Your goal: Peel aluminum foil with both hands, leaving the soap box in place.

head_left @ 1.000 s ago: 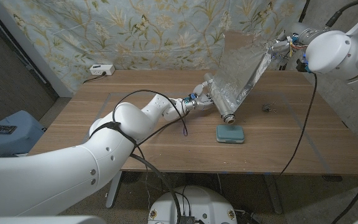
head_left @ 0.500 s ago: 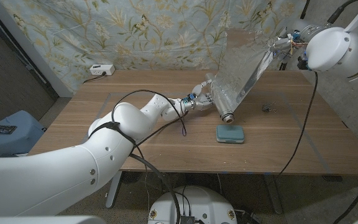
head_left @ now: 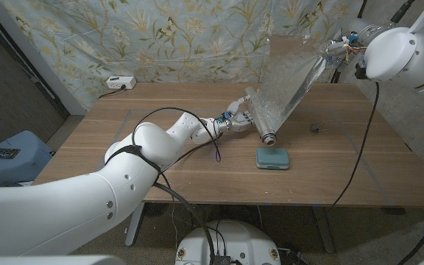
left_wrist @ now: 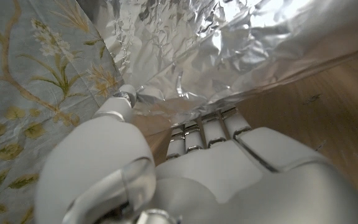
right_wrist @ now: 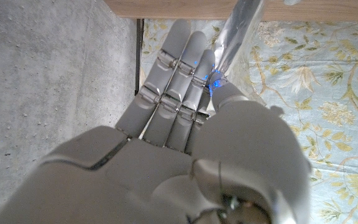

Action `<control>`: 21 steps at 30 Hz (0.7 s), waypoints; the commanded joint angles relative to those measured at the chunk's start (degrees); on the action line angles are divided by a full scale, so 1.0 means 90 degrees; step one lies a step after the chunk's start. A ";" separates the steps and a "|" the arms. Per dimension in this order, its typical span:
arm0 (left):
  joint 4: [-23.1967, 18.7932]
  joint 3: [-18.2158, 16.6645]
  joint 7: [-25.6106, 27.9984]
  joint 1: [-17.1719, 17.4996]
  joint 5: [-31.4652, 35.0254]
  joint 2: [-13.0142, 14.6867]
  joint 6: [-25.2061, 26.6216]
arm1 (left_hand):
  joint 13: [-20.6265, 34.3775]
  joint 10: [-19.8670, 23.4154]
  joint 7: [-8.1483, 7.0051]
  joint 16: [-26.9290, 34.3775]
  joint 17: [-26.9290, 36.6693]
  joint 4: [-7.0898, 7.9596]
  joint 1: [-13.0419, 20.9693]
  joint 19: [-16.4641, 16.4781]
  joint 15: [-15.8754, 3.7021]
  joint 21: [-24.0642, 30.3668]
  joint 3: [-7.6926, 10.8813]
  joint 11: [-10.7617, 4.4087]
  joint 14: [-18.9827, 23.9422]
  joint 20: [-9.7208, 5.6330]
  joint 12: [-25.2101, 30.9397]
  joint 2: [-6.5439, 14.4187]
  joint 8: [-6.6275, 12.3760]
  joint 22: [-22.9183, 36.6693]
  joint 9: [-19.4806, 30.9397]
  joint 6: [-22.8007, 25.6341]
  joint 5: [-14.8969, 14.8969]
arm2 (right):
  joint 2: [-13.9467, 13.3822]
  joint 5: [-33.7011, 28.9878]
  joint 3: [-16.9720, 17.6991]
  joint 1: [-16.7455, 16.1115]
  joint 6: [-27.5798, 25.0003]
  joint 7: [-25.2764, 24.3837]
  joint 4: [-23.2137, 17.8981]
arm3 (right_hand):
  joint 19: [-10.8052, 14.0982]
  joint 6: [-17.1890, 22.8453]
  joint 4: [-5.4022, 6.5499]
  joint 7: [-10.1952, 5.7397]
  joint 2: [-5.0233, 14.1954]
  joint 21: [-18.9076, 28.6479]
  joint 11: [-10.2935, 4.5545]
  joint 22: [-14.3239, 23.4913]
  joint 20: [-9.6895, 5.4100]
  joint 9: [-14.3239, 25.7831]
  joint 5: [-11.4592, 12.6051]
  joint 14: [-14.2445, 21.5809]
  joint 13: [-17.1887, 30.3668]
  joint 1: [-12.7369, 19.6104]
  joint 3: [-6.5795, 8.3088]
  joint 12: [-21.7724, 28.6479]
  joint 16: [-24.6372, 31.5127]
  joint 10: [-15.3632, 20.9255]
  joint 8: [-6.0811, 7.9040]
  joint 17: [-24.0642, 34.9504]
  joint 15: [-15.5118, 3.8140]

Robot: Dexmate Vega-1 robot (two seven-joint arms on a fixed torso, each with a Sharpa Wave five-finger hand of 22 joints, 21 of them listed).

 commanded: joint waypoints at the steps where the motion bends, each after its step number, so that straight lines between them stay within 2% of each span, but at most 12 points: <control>1: 0.0001 -0.0036 -0.0086 0.0033 0.0063 -0.0012 0.0001 | 0.0024 -0.0030 -0.0058 -0.0029 0.0018 0.0003 -0.0047 0.0045 0.0055 -0.0024 0.0067 -0.0015 0.0021 0.0038 -0.0041 0.0006 -0.0017 0.0010 0.0011 0.0007 -0.0001 | 0.0066 0.0124 -0.0583 0.0543 -0.0001 -0.0088 -0.0001 | -0.0029 0.0089 0.0005 0.0060 0.0025 0.0019 0.0002 0.0004 -0.0044 0.0030 0.0034 0.0145 0.0040 0.0034 0.0051 -0.0014 -0.0042 0.0046 0.0014 0.0009 -0.0090; 6: 0.0001 0.0086 -0.0284 0.0046 0.0021 0.0051 0.0073 | 0.0027 -0.0006 -0.0043 -0.0027 0.0023 -0.0009 -0.0040 0.0055 0.0056 -0.0027 0.0060 -0.0026 0.0019 0.0042 -0.0030 -0.0006 -0.0016 0.0011 0.0011 0.0009 -0.0006 | 0.0093 0.0130 -0.0617 0.0564 -0.0001 -0.0088 -0.0021 | -0.0034 0.0101 -0.0008 0.0055 0.0019 0.0027 0.0003 0.0004 -0.0043 0.0031 0.0036 0.0145 0.0037 0.0048 0.0056 -0.0020 -0.0048 0.0053 0.0008 0.0015 -0.0107; 11: -0.0014 0.0232 -0.0443 0.0079 -0.0094 0.0145 0.0212 | 0.0034 -0.0047 -0.0070 -0.0040 0.0037 0.0075 -0.0315 0.0063 0.0059 -0.0048 -0.0171 -0.0054 -0.0026 0.0026 -0.0044 -0.0252 -0.0042 0.0012 0.0004 -0.0065 -0.0114 | 0.0125 0.0144 -0.0662 0.0601 -0.0001 -0.0088 -0.0035 | -0.0038 0.0097 -0.0005 0.0050 0.0020 0.0035 0.0008 0.0004 -0.0047 0.0034 0.0036 0.0146 0.0037 0.0047 0.0056 -0.0021 -0.0054 0.0066 0.0000 0.0017 -0.0099; 16: -0.0038 0.0366 -0.0532 0.0130 -0.0207 0.0209 0.0313 | 0.0037 -0.0052 -0.0086 -0.0050 0.0037 0.0118 -0.0463 0.0065 0.0064 -0.0065 -0.0279 -0.0067 -0.0038 0.0022 -0.0043 -0.0361 -0.0053 0.0012 -0.0001 -0.0098 -0.0186 | 0.0155 0.0185 -0.0739 0.0671 -0.0001 -0.0088 -0.0071 | -0.0039 0.0105 -0.0001 0.0052 0.0022 0.0043 0.0009 0.0003 -0.0041 0.0040 0.0036 0.0149 0.0048 0.0042 0.0054 -0.0022 -0.0059 0.0059 -0.0004 0.0019 -0.0096; 19: -0.0046 0.0462 -0.0608 0.0154 -0.0269 0.0251 0.0372 | 0.0038 -0.0049 -0.0086 -0.0052 0.0035 0.0123 -0.0484 0.0071 0.0058 -0.0069 -0.0291 -0.0065 -0.0036 0.0027 -0.0041 -0.0370 -0.0055 0.0012 -0.0004 -0.0105 -0.0203 | 0.0174 0.0201 -0.0784 0.0716 -0.0001 -0.0088 -0.0102 | -0.0043 0.0101 -0.0001 0.0061 0.0024 0.0046 0.0009 0.0003 -0.0042 0.0042 0.0036 0.0154 0.0044 0.0043 0.0055 -0.0026 -0.0060 0.0065 -0.0009 0.0021 -0.0099; 21: 0.0029 0.0497 -0.0566 0.0130 -0.0315 0.0282 0.0317 | 0.0041 -0.0031 -0.0047 -0.0042 0.0042 0.0064 -0.0343 0.0069 0.0066 -0.0083 -0.0203 -0.0057 -0.0030 0.0056 -0.0032 -0.0247 -0.0038 0.0013 -0.0009 -0.0072 -0.0199 | 0.0192 0.0208 -0.0837 0.0768 -0.0001 -0.0088 -0.0125 | -0.0043 0.0106 -0.0001 0.0054 0.0023 0.0049 0.0012 0.0003 -0.0043 0.0045 0.0036 0.0159 0.0041 0.0043 0.0054 -0.0030 -0.0058 0.0064 -0.0008 0.0023 -0.0098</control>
